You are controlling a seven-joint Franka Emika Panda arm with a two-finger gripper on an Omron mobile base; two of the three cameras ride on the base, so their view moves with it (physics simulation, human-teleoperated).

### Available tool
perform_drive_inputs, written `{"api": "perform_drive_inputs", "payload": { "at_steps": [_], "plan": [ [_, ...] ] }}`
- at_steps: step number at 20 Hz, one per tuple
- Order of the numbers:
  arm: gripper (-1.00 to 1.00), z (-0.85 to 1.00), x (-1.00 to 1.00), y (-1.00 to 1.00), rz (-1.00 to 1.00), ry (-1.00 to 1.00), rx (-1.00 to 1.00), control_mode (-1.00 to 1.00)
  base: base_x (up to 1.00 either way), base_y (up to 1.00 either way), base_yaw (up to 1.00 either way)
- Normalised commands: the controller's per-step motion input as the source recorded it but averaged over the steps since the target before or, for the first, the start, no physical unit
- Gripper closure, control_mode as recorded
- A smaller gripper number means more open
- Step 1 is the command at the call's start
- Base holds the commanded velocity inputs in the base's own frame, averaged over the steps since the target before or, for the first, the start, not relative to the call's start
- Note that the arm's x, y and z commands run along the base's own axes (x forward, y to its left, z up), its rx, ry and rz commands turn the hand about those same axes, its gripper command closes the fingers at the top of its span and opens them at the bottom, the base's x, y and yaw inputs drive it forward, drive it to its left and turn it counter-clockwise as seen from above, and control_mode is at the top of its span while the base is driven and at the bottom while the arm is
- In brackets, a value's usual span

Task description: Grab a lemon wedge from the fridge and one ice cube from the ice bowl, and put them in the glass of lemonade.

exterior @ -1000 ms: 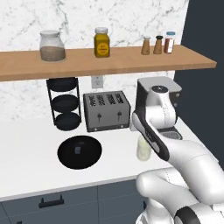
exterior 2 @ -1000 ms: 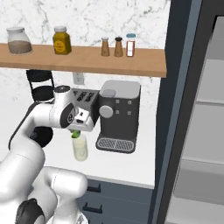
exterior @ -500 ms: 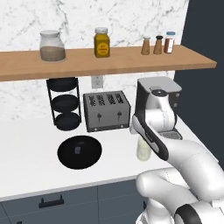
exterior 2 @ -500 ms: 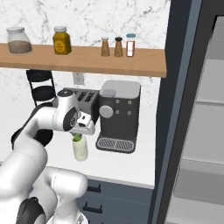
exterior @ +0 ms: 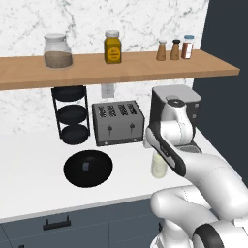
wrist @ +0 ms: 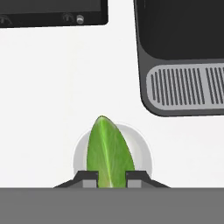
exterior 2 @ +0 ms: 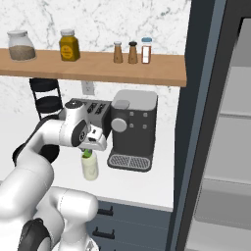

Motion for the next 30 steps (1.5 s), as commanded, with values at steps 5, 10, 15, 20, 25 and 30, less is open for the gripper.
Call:
{"api": "perform_drive_inputs", "payload": {
  "at_steps": [5, 10, 15, 20, 25, 30],
  "plan": [
    [-1.00, 0.00, 0.00, 0.00, 0.00, 0.00, 0.00, -1.00, 0.00, 0.00, 0.00],
    [-1.00, 0.00, 0.00, 0.00, 0.00, 0.00, 0.00, -1.00, 0.00, 0.00, 0.00],
    [-1.00, 0.00, -0.02, 0.00, 0.00, 0.00, 0.00, -1.00, 0.00, 0.00, 0.00],
    [-1.00, 0.04, -0.32, -0.01, 0.00, -0.02, 0.01, -1.00, 0.00, 0.00, 0.00],
    [-1.00, 0.09, -0.62, -0.09, 0.00, -0.09, 0.05, -1.00, 0.00, 0.00, 0.00],
    [-1.00, 0.03, -0.64, -0.08, 0.00, -0.12, 0.03, -1.00, 0.00, 0.00, 0.00]
  ]
}}
